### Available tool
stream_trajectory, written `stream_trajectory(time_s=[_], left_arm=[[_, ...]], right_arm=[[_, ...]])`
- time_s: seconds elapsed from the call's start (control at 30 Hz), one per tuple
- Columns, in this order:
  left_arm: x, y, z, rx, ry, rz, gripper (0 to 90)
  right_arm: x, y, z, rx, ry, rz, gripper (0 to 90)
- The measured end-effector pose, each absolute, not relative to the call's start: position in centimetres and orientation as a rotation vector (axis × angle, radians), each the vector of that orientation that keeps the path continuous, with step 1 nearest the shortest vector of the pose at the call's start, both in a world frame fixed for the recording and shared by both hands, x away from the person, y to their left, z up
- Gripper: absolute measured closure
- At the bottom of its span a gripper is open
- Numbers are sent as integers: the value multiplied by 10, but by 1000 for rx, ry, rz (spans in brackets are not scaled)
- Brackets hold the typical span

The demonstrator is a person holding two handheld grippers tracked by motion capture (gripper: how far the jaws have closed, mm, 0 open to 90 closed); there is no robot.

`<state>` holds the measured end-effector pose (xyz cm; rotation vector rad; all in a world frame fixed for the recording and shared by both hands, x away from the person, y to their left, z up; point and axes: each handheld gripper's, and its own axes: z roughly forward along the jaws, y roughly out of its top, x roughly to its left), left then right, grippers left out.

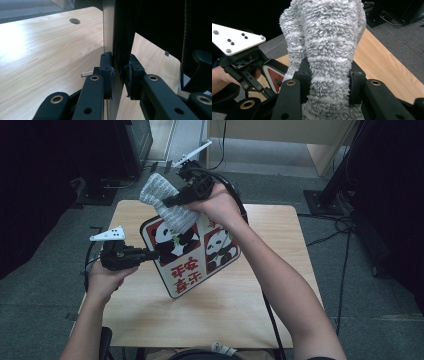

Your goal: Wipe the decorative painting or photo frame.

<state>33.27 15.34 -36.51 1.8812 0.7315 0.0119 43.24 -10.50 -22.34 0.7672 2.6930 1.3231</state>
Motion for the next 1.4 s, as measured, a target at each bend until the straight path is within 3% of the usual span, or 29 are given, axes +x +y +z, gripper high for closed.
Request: stream_trajectory(time_s=[1.4], left_arm=[[332,155,-366,1886,735,7,785]], right_arm=[[452,-145,-225,873,2624,1311,632]])
